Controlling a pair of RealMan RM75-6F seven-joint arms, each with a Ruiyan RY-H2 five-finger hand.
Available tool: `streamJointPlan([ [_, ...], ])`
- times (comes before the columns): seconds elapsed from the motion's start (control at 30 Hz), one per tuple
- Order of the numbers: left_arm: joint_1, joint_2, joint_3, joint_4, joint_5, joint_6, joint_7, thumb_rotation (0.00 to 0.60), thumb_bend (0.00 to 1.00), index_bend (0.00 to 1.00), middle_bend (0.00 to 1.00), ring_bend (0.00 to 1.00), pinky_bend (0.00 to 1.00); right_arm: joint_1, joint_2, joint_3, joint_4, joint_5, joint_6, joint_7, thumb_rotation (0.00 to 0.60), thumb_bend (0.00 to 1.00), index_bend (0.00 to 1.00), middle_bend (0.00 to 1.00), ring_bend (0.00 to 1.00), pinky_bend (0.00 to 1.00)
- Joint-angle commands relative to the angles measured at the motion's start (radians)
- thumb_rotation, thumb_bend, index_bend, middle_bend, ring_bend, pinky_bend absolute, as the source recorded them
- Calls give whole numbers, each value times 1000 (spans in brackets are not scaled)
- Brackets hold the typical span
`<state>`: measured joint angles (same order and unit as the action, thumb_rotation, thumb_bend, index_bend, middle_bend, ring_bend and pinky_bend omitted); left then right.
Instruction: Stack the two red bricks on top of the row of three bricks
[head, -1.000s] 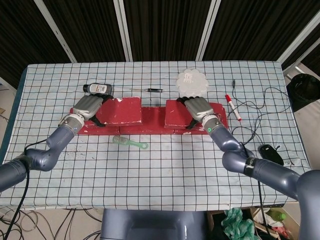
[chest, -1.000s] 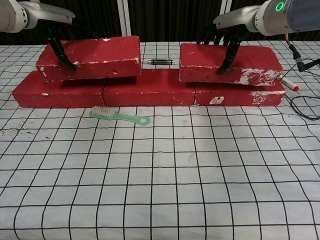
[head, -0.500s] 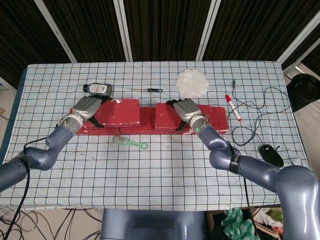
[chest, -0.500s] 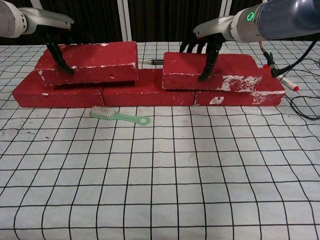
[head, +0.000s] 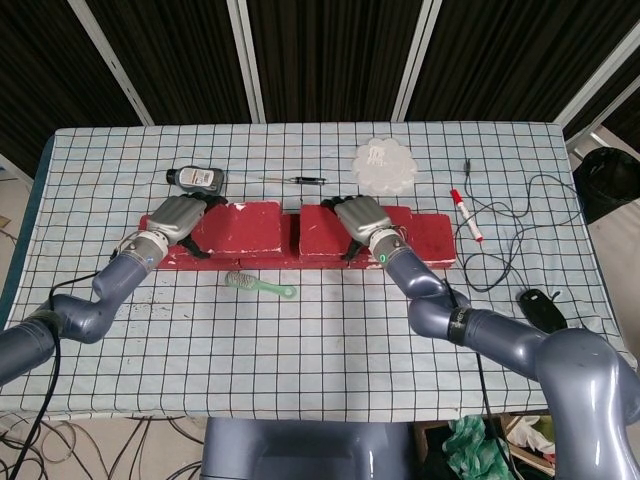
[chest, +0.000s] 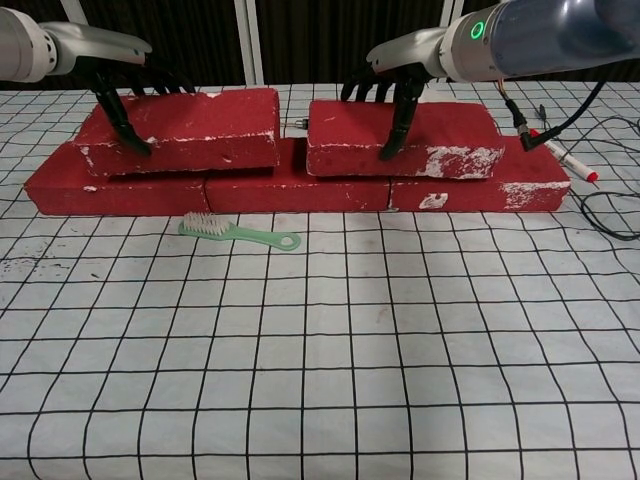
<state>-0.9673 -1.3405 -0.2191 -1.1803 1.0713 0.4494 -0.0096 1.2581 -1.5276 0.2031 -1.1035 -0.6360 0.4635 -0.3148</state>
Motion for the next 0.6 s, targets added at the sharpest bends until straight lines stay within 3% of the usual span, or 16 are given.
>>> streamJointPlan([
  [0.03,0,-2,1,2,9,-1,-9,600,180,170,194,89,185,6,-5,-2,10,2,-3,5,600,162,140,218,229,227],
  [0.6,-29,-33,15,26,35,-19,-36,600,174,167,192,77,163,7,-5,-13,18,-12,3,48,600,161,141,218,229,227],
])
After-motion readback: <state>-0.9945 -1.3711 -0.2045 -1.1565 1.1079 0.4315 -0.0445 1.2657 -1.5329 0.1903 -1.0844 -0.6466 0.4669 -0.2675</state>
